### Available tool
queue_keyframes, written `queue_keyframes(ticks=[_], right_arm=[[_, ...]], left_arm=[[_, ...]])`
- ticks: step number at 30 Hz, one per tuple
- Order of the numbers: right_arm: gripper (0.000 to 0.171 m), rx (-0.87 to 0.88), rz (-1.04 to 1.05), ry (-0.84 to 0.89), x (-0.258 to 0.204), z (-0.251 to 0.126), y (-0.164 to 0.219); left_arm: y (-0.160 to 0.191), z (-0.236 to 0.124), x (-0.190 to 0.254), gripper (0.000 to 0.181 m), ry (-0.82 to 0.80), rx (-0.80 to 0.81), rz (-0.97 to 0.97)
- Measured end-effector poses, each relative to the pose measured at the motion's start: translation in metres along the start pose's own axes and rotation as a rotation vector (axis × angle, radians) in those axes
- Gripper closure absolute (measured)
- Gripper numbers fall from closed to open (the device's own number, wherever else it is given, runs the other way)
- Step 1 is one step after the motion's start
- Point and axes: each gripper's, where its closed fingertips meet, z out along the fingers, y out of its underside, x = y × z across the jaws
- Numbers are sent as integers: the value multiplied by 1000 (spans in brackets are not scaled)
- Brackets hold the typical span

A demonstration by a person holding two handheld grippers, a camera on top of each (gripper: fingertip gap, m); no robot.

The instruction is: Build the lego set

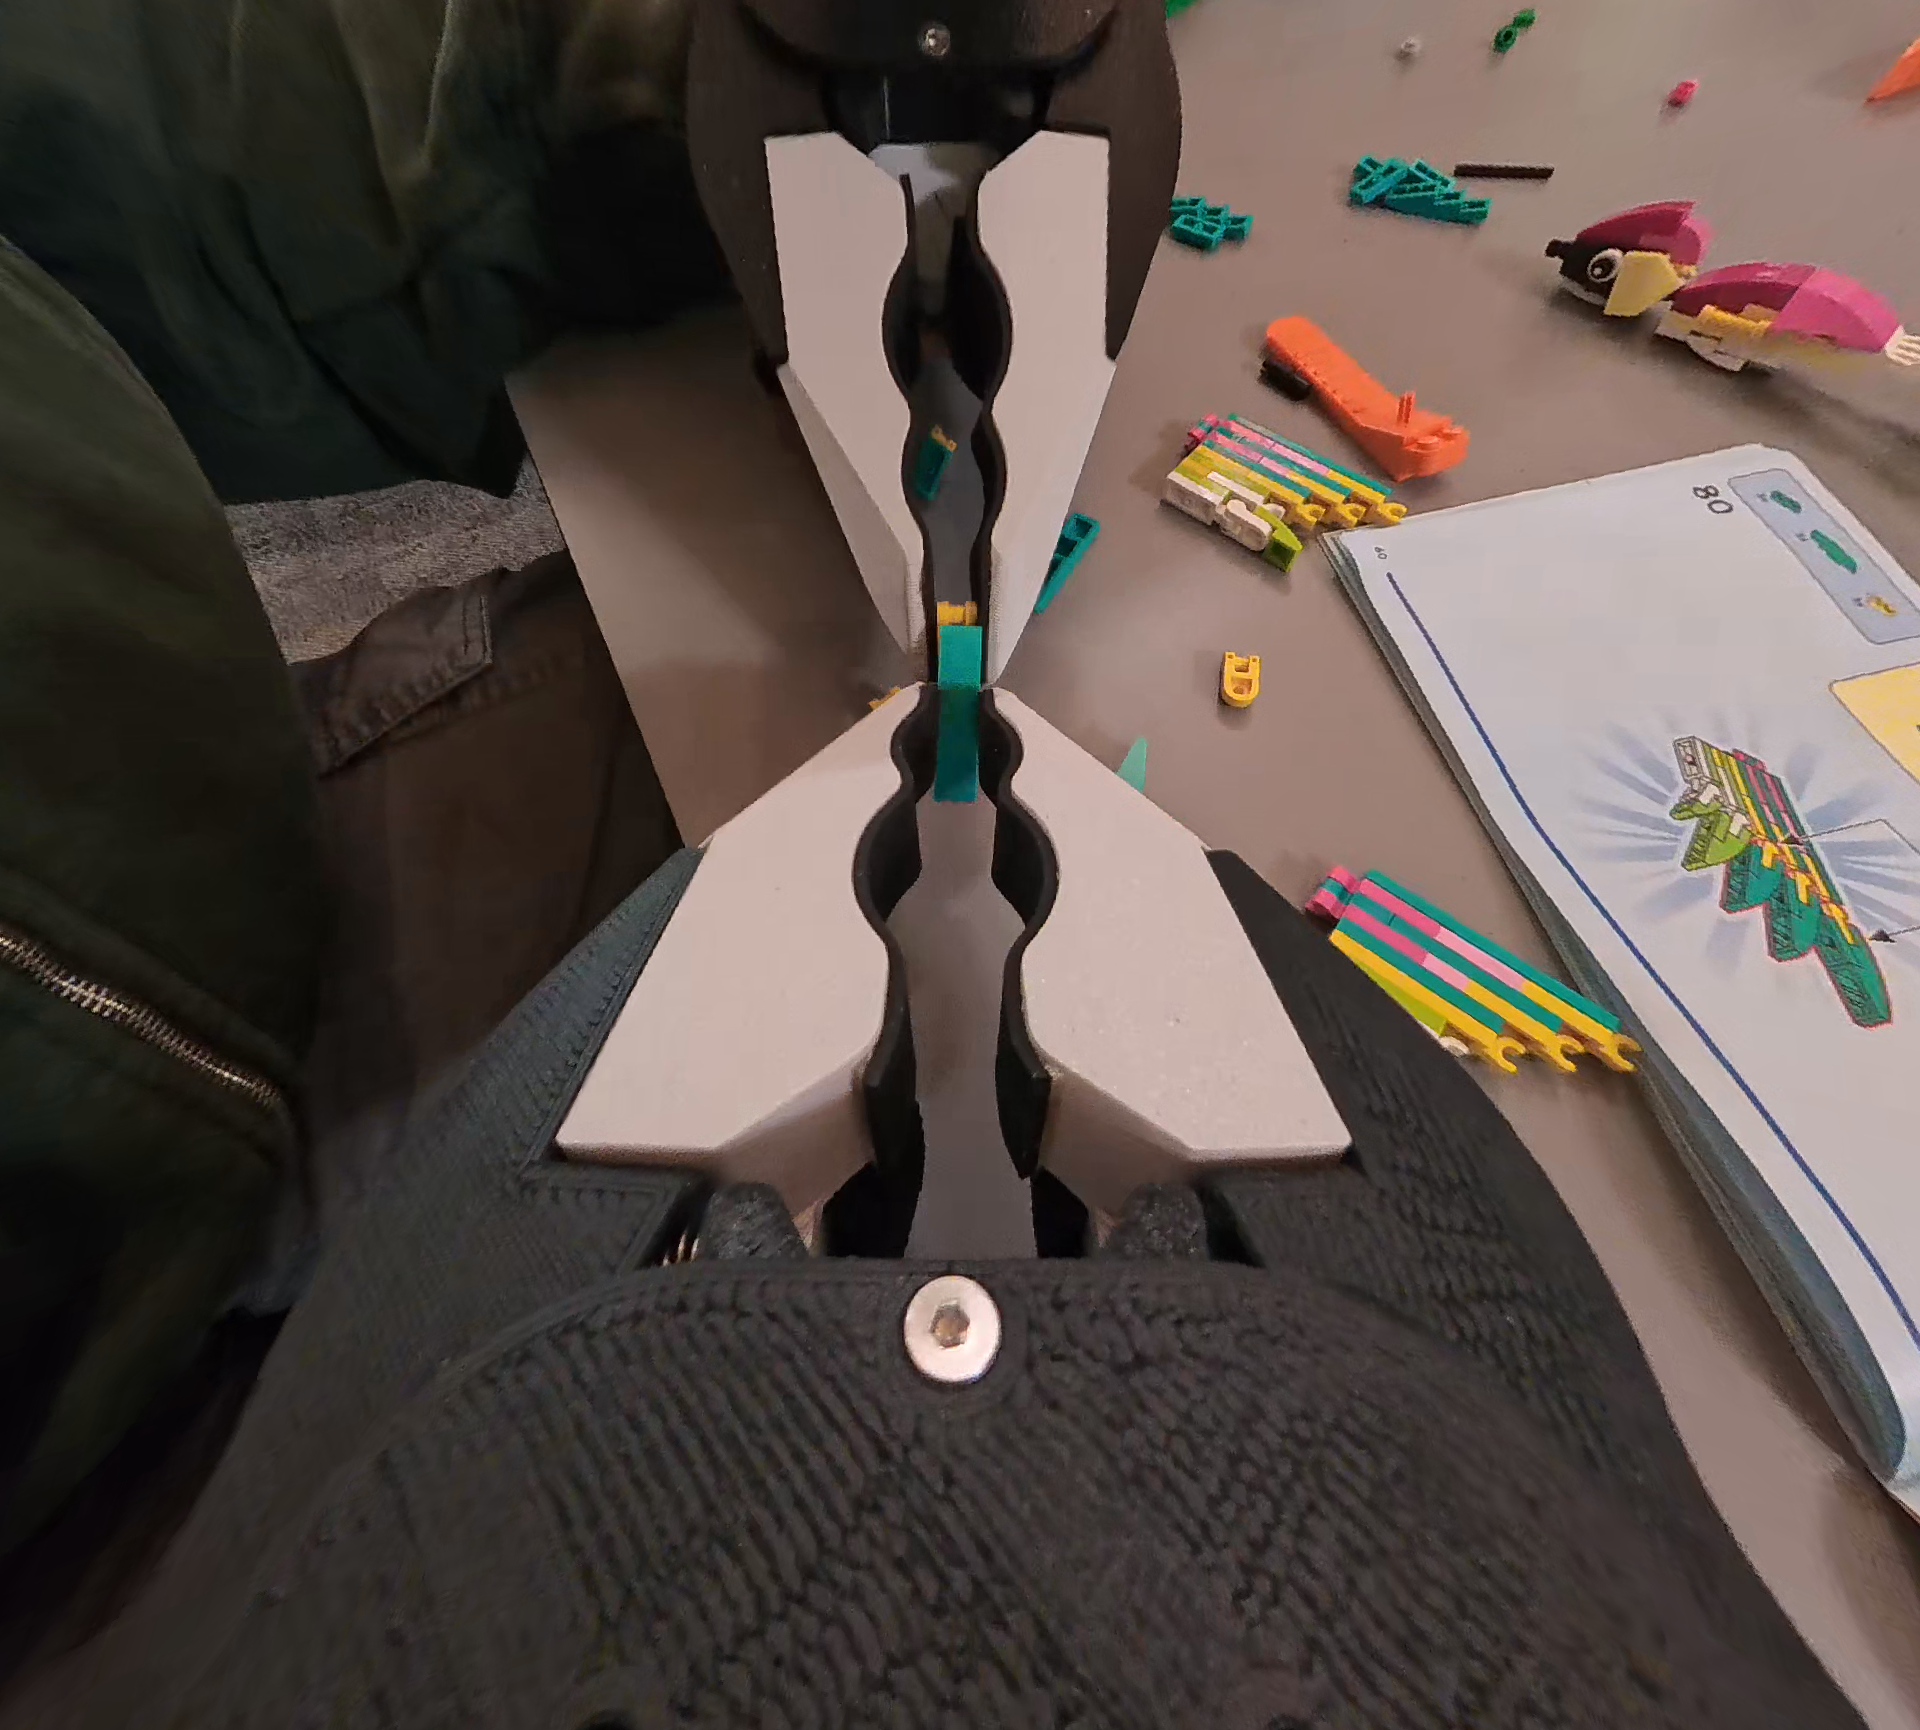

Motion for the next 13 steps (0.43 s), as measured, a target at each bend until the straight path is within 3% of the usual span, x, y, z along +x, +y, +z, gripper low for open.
queue_keyframes(ticks=[1,13], right_arm=[[165,4,0,2,0,0,-1],[165,-198,-163,50,-1,2,5]], left_arm=[[-1,-1,0,176,0,8,-3],[0,1,1,176,-38,-40,73]])
